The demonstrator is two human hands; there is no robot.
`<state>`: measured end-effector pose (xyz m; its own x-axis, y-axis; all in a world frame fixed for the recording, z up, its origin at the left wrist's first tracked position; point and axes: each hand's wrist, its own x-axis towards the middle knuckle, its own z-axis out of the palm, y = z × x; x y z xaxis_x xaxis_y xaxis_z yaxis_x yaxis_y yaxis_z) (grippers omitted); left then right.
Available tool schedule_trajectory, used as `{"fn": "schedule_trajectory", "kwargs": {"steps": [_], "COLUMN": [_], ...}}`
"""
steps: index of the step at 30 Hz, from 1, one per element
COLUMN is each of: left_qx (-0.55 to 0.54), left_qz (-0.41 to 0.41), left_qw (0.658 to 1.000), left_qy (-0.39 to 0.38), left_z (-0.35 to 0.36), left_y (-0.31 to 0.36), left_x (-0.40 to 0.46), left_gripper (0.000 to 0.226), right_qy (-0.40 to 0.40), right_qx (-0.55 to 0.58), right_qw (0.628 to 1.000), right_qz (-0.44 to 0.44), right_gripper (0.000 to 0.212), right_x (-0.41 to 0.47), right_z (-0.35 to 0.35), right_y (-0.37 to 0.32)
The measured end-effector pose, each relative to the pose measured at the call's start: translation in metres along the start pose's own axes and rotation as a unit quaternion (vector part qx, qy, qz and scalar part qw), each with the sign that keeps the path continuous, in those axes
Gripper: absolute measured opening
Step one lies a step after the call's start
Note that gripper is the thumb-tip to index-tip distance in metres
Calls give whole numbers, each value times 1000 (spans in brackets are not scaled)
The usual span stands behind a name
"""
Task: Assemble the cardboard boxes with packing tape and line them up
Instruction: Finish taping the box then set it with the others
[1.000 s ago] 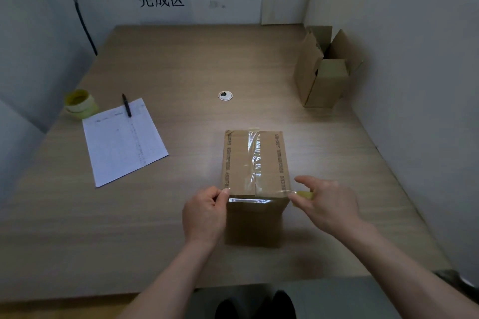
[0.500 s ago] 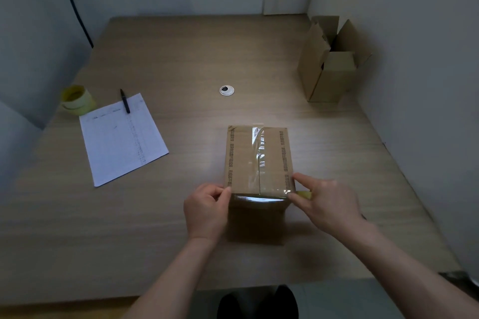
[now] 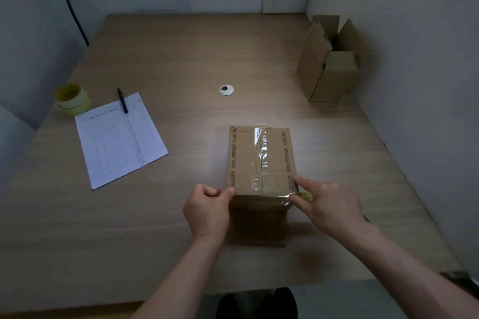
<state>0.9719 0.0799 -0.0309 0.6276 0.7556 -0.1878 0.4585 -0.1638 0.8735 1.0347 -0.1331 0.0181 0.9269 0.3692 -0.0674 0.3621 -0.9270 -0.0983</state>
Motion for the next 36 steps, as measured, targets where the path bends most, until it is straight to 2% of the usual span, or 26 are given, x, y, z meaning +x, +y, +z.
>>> {"fn": "schedule_trajectory", "kwargs": {"steps": [2,4,6,7,9,11,13,15,18,20,21,23,25,27,28,31,34,36], "left_qx": [-1,1,37,89,202,288,333,334,305,285,272,204,92,-4,-35,-69,-19,72], "left_qz": [0,33,129,211,364,442,500,556,591,580,551,461,368,259,199,121,144,177], "left_qw": [1000,999,989,971,898,819,753,715,705,722,747,820,885,942,961,980,977,972], "left_qy": [-7,-37,-58,-73,-142,-227,-269,-262,-244,-246,-256,-272,-270,-214,-189,-145,-153,-140], "left_z": [-1,-2,-4,-4,1,12,24,31,33,32,31,28,30,38,44,51,40,29], "left_y": [-3,-6,-10,-12,-10,0,2,-4,-11,-12,-14,-18,-19,-14,-12,-5,-4,-7], "left_x": [4,10,18,22,30,38,47,58,64,63,63,63,55,37,30,22,18,7], "left_gripper": [37,30,30,39,56,62,61,56,53,58,62,66,47,25,25,29,28,25], "right_qy": [12,35,73,90,107,129,155,173,187,184,172,134,91,39,13,-40,-98,-142], "right_qx": [0,2,6,7,1,-4,1,2,21,46,58,81,90,107,120,159,201,211], "right_qw": [1000,999,996,994,991,986,979,974,971,970,971,974,978,981,982,975,959,952], "right_qz": [-16,-29,-51,-63,-83,-108,-133,-145,-150,-153,-157,-161,-164,-155,-147,-147,-174,-171], "right_gripper": [55,54,51,50,49,52,55,54,52,52,53,53,54,56,56,53,49,51], "right_x": [-1,-1,0,1,2,1,0,1,4,9,12,14,16,18,19,21,27,30], "right_z": [3,10,19,23,25,27,30,33,39,44,45,45,42,40,39,34,28,23], "right_y": [2,6,11,12,15,15,15,16,22,27,30,34,38,40,40,46,56,60]}}
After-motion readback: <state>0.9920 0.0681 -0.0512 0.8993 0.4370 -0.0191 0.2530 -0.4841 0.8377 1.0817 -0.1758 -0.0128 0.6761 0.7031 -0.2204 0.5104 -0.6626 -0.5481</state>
